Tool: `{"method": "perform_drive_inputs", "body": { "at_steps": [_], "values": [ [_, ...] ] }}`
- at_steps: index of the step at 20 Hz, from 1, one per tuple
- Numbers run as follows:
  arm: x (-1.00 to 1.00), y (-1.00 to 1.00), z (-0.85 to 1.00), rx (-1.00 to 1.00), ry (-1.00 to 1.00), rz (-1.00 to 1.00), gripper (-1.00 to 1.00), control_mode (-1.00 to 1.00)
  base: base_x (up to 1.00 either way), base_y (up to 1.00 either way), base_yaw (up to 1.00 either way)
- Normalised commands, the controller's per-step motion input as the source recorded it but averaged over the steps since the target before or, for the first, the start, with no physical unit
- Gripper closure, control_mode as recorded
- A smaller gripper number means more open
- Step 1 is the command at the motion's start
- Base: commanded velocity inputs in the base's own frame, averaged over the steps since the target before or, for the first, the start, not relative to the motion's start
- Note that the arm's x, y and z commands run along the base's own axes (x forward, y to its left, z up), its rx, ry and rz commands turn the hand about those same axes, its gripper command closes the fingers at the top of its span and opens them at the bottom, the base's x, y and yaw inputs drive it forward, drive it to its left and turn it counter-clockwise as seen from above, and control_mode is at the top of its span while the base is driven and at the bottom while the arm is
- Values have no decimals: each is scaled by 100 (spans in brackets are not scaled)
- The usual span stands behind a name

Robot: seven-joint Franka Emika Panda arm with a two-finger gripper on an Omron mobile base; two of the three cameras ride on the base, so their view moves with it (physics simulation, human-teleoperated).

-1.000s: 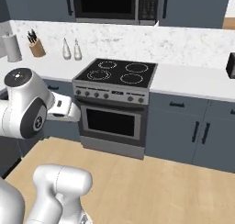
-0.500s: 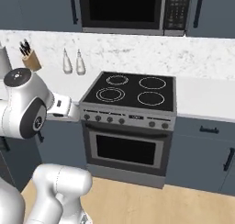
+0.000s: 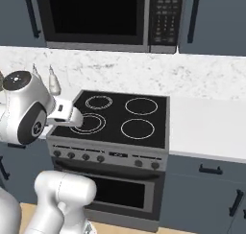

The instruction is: Navigate to the microwave.

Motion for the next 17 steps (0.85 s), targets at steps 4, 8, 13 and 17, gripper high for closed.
{"method": "perform_drive_inputs", "body": {
  "at_steps": [4,8,13,17],
  "values": [
    [0,0,0,0,0,0,-100,100,95,-36,-4],
    [0,0,0,0,0,0,-100,100,100,23,-7],
    [0,0,0,0,0,0,-100,100,100,9,-7],
    [0,0,0,0,0,0,-100,100,100,6,-4]
  ]
}}
